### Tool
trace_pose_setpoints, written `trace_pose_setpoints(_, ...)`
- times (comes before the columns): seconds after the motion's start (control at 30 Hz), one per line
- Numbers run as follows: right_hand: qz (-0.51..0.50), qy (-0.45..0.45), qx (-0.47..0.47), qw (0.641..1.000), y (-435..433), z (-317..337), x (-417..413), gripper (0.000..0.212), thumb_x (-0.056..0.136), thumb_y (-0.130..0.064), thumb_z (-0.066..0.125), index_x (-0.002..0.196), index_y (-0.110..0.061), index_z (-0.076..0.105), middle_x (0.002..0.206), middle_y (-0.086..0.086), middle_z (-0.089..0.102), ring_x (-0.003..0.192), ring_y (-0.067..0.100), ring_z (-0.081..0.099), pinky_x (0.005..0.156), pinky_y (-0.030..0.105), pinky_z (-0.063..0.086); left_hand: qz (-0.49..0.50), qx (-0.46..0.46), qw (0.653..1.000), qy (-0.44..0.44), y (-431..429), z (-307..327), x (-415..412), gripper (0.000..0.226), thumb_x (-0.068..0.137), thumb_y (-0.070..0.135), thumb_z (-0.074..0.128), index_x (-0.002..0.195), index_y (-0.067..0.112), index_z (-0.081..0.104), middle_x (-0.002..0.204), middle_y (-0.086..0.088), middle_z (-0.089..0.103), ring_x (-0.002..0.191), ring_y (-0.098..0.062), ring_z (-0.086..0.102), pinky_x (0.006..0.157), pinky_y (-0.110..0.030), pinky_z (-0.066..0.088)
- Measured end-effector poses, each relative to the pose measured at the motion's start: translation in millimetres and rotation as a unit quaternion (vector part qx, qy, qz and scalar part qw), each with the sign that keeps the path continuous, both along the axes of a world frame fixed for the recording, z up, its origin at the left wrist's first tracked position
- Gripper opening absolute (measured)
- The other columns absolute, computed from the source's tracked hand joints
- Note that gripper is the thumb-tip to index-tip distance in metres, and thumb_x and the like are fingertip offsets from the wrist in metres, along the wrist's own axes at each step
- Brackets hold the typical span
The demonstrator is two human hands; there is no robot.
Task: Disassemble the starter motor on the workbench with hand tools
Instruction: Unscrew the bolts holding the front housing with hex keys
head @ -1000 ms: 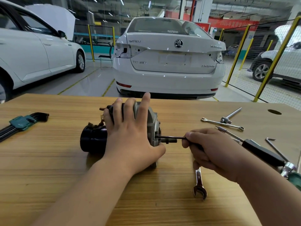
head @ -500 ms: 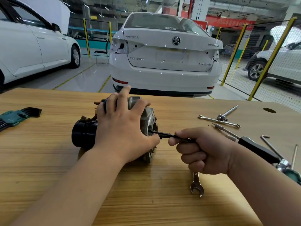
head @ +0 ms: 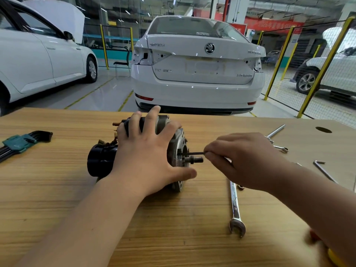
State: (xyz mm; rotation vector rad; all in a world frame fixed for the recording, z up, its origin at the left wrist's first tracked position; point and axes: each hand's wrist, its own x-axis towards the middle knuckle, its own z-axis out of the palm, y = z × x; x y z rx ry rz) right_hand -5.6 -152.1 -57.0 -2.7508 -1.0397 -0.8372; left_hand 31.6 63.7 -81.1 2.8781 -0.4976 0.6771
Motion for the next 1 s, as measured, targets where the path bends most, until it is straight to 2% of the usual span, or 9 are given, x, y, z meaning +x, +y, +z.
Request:
trace_pose_setpoints(0.1, -0.061, 0.218, 0.350, 0.909, 14, -9, -1, 0.034, 0.098, -0.037, 0.045, 0.081, -0.029, 0.074, 0.068, -0.015, 0.053, 0.054, 0.011, 0.048, 0.053, 0.031, 0.042, 0.011, 0.003, 1.000, -0.011, -2, -4, 1, 0.097, 0.049, 0.096, 0.034, 0.133, 0.054, 0.011, 0.154, 0.008, -0.011, 0.142, -0.033, -0.004, 0.115, -0.058, 0.008)
trace_pose_setpoints(0.2, -0.056, 0.345, 0.746, 0.567, 29, -18, 0, 0.029, 0.096, -0.007, 0.049, 0.084, -0.018, 0.073, 0.076, 0.003, 0.051, 0.044, 0.010, 0.046, 0.042, 0.026, 0.042, 0.025, -0.010, 0.999, -0.032, -6, -7, 0, 0.086, 0.055, 0.088, 0.036, 0.131, 0.051, 0.017, 0.153, 0.005, -0.002, 0.142, -0.034, 0.000, 0.114, -0.058, 0.010)
trace_pose_setpoints(0.27, -0.024, 0.366, 0.856, 0.364, 34, -17, -2, 0.018, 0.093, 0.000, 0.048, 0.095, -0.009, 0.064, 0.079, 0.007, 0.051, 0.042, 0.011, 0.049, 0.041, 0.022, 0.045, 0.041, -0.009, 0.998, -0.043, -9, -9, -2, 0.082, 0.057, 0.085, 0.034, 0.129, 0.048, 0.021, 0.153, 0.003, 0.004, 0.141, -0.035, 0.004, 0.113, -0.059, 0.013)
trace_pose_setpoints(0.37, -0.001, 0.377, 0.884, 0.277, 42, -20, -4, 0.007, 0.095, -0.007, 0.052, 0.098, -0.007, 0.059, 0.075, 0.007, 0.053, 0.044, 0.014, 0.056, 0.047, 0.023, 0.051, 0.055, -0.008, 0.997, -0.052, -14, -9, -3, 0.082, 0.055, 0.082, 0.030, 0.127, 0.044, 0.025, 0.153, 0.001, 0.008, 0.139, -0.037, 0.008, 0.111, -0.061, 0.016)
trace_pose_setpoints(0.5, -0.002, 0.399, 0.865, 0.306, 47, -20, -8, 0.011, 0.094, -0.015, 0.055, 0.093, -0.005, 0.060, 0.065, 0.006, 0.059, 0.046, 0.016, 0.060, 0.050, 0.026, 0.054, 0.068, -0.007, 0.996, -0.057, -17, -10, -3, 0.082, 0.056, 0.080, 0.035, 0.127, 0.042, 0.025, 0.152, 0.000, 0.009, 0.139, -0.038, 0.006, 0.110, -0.062, 0.015)
trace_pose_setpoints(0.67, -0.049, 0.485, 0.765, 0.422, 33, -21, -13, 0.015, 0.095, -0.017, 0.050, 0.092, -0.004, 0.057, 0.059, 0.008, 0.060, 0.043, 0.018, 0.055, 0.040, 0.025, 0.046, 0.068, -0.011, 0.996, -0.062, -18, -11, -4, 0.078, 0.057, 0.076, 0.039, 0.126, 0.043, 0.025, 0.153, 0.000, 0.016, 0.140, -0.038, 0.010, 0.110, -0.062, 0.016)
trace_pose_setpoints(0.83, -0.070, 0.479, 0.550, 0.680, 9, -21, -10, 0.014, 0.099, -0.015, 0.051, 0.112, -0.018, 0.055, 0.057, 0.001, 0.059, 0.041, 0.015, 0.049, 0.040, 0.025, 0.042, 0.064, -0.011, 0.996, -0.067, -15, -11, -6, 0.079, 0.056, 0.079, 0.038, 0.127, 0.044, 0.030, 0.154, 0.000, 0.022, 0.139, -0.037, 0.014, 0.110, -0.061, 0.019)
trace_pose_setpoints(0.93, -0.103, 0.333, 0.368, 0.862, 7, -19, -11, 0.019, 0.098, -0.018, 0.053, 0.099, -0.037, 0.055, 0.061, -0.012, 0.062, 0.047, 0.004, 0.051, 0.048, 0.016, 0.042, 0.061, -0.012, 0.996, -0.070, -14, -12, -6, 0.079, 0.058, 0.081, 0.038, 0.128, 0.043, 0.034, 0.154, 0.000, 0.026, 0.140, -0.038, 0.016, 0.109, -0.061, 0.020)
trace_pose_setpoints(1.0, -0.102, 0.207, 0.278, 0.933, 9, -17, -13, 0.025, 0.097, -0.021, 0.053, 0.091, -0.045, 0.053, 0.068, -0.029, 0.059, 0.055, -0.001, 0.053, 0.054, 0.010, 0.042, 0.060, -0.010, 0.996, -0.070, -13, -12, -6, 0.080, 0.060, 0.083, 0.037, 0.129, 0.044, 0.034, 0.155, 0.000, 0.026, 0.140, -0.038, 0.015, 0.109, -0.061, 0.020)
